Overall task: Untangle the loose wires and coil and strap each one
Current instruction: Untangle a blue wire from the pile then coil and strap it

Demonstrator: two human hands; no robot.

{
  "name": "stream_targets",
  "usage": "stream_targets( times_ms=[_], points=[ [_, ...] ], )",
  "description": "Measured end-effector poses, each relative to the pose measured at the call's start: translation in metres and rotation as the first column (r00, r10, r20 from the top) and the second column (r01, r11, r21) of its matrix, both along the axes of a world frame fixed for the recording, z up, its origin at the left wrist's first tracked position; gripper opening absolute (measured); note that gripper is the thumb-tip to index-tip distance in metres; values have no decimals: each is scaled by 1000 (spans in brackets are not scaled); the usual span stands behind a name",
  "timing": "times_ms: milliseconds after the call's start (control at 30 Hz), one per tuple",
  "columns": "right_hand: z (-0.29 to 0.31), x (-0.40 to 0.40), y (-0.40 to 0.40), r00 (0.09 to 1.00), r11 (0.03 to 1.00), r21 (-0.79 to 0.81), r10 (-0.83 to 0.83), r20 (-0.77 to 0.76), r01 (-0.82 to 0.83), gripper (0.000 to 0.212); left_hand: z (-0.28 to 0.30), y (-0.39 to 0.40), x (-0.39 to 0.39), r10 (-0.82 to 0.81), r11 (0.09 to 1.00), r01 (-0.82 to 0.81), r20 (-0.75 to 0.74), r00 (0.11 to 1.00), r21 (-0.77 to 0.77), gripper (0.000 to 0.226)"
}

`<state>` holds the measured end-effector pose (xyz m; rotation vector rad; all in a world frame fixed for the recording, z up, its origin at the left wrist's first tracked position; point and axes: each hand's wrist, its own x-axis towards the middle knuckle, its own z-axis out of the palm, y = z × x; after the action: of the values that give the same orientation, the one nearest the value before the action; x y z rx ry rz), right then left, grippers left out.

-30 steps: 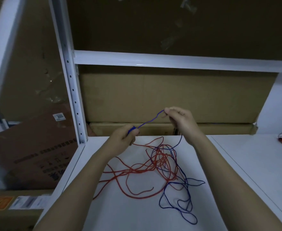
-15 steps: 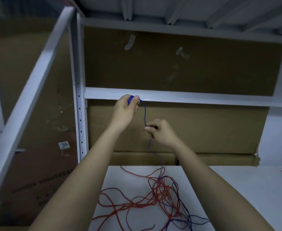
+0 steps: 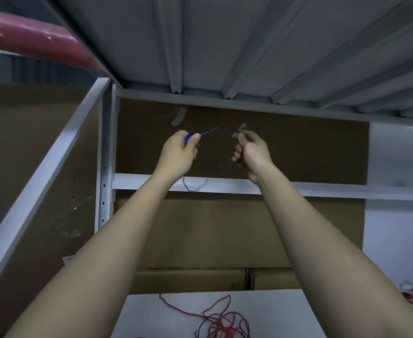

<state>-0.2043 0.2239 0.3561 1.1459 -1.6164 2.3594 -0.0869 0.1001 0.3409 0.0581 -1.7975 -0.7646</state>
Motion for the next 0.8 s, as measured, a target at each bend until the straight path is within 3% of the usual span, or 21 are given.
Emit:
stream_targets(
  times_ms=[67,133,200,267,300,433,500,567,633,700,800],
  points=[
    [-2,-5,1,958,958,135,-226,-177,251,17,0,3,3,1,1000,-1,1,1000,-10,30],
    [-21,-10,6,808,809,272,-365,-462,521,19,-10,2,6,-14,1000,13,22,1000,17,31],
    [-51,-14,7,596,598,340,-300,-745,726,25,-26,-1,10,-29,998,26,56,998,57,31],
    [-80,-14,7,468,465,370,-111,-877,804,39,-41,-3,12,-42,996,34,99,994,86,30],
    [-92,-12,7,484,460,417,-34,-874,784,43,-48,-4,13,-41,995,30,125,991,92,30],
    [-115,-7,8,773,594,639,46,-633,488,45,-71,-8,14,-3,997,-13,187,982,80,32],
    [-119,-2,5,853,718,609,40,-520,337,35,-80,-5,13,15,998,-28,220,975,55,33],
    [-124,5,3,938,873,470,48,-343,127,25,-87,-3,11,-36,997,18,235,971,76,32],
    [-130,9,1,982,943,333,78,-170,-17,23,-94,-2,9,-116,987,85,240,964,136,32],
    [-134,12,2,993,955,289,87,-82,-60,24,-101,-2,8,-180,971,137,229,957,194,33],
    [-138,16,5,987,900,428,132,-88,-82,25,-111,-1,10,-271,940,216,193,943,265,35]
  ],
)
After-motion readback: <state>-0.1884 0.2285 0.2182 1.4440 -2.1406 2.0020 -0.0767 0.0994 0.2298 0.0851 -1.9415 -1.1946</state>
